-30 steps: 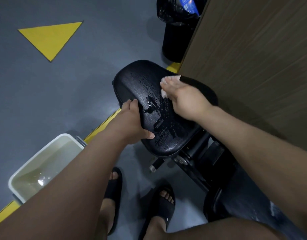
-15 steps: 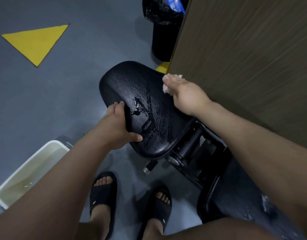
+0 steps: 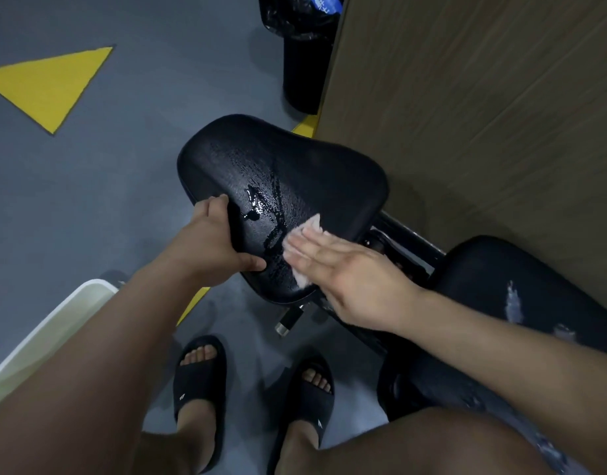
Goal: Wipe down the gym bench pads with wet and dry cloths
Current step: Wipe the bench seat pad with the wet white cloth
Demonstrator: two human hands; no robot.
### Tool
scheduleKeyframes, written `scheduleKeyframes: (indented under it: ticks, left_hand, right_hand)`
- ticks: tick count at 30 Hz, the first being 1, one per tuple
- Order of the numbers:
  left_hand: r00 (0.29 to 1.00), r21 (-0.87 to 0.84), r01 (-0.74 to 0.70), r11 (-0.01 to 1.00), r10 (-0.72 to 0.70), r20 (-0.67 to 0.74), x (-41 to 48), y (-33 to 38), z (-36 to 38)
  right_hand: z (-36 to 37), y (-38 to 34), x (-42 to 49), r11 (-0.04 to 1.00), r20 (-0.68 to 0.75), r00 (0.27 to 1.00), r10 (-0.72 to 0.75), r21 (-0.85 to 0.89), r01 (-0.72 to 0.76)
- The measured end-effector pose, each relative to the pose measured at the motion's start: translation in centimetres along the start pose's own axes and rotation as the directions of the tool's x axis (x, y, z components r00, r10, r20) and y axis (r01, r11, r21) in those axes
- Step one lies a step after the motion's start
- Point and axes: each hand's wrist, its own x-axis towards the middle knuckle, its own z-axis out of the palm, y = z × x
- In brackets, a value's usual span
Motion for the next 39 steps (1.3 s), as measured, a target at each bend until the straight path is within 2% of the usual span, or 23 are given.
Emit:
scheduleKeyframes:
  ticks: [3, 5, 8, 10, 12, 15, 17, 19, 22, 28, 30, 33, 36, 39]
  left_hand:
    - [1.000, -0.002, 0.004, 1.000, -0.004, -0.001, 0.0, 0.0, 0.0]
    - [1.000, -0.006, 0.008, 1.000, -0.008, 0.000, 0.1, -0.1, 0.0]
    - [1.000, -0.009, 0.009, 1.000, -0.009, 0.002, 0.0, -0.1, -0.2]
    - [1.000, -0.009, 0.004, 1.000, -0.004, 0.007, 0.0, 0.0, -0.3]
    - [1.000, -0.011, 0.001, 1.000, -0.001, 0.012, 0.0, -0.1, -0.4]
    - [1.000, -0.017, -0.009, 1.000, 0.009, 0.015, 0.1, -0.6, -0.4]
    - [1.000, -0.007, -0.011, 1.000, 0.011, 0.022, 0.1, -1.1, -0.4]
    - [0.999, 0.000, -0.012, 1.000, 0.012, 0.032, -0.1, -1.6, -0.4]
    - [0.999, 0.024, -0.015, 1.000, 0.014, 0.047, -0.5, -2.2, -0.6]
    - [0.998, 0.067, 0.036, 0.997, -0.039, 0.056, -1.3, -2.7, -1.5]
    - [0.998, 0.070, 0.048, 0.996, -0.050, 0.037, -1.4, -2.8, -1.7]
    - [0.998, 0.061, 0.057, 0.997, -0.059, 0.034, -1.4, -2.8, -1.9]
    - [0.998, 0.073, 0.065, 0.995, -0.065, 0.007, -1.4, -2.9, -2.1]
    - [0.998, 0.080, 0.066, 0.995, -0.066, -0.002, -1.4, -2.8, -2.0]
  right_hand:
    - [-1.3, 2.5, -0.1, 1.000, 0.057, 0.998, -0.025, -0.010, 0.026]
    - [-2.6, 5.4, 1.2, 0.992, -0.016, 0.993, 0.120, 0.039, -0.120]
    - [-3.6, 8.4, 3.3, 0.916, -0.062, 0.915, 0.399, 0.080, -0.394]
    - [-2.8, 8.1, 3.6, 0.900, -0.081, 0.898, 0.432, 0.096, -0.424]
    - [-1.8, 6.1, 2.7, 0.934, -0.100, 0.929, 0.355, 0.081, -0.348]
    - [-0.9, 1.7, 0.5, 0.989, -0.074, 0.987, 0.145, 0.054, -0.141]
    - [-0.1, -0.6, -0.3, 1.000, -0.014, 1.000, 0.005, 0.027, -0.004]
    - [0.1, -1.3, 0.2, 0.998, 0.039, 0.997, -0.065, 0.005, 0.065]
    - [-0.9, -0.4, 3.6, 0.997, 0.070, 0.996, -0.061, -0.035, 0.064]
    - [-2.5, 1.5, 13.8, 0.983, 0.038, 0.983, 0.181, -0.010, -0.181]
    - [-1.9, 1.3, 14.5, 0.982, 0.004, 0.982, 0.191, -0.005, -0.191]
    - [-0.7, -0.4, 10.8, 0.998, -0.023, 0.998, 0.067, -0.020, -0.067]
    - [-0.1, -2.1, 5.7, 0.993, 0.063, 0.991, -0.116, -0.010, 0.116]
    - [-0.7, -1.4, 3.3, 0.982, 0.145, 0.973, -0.177, -0.045, 0.185]
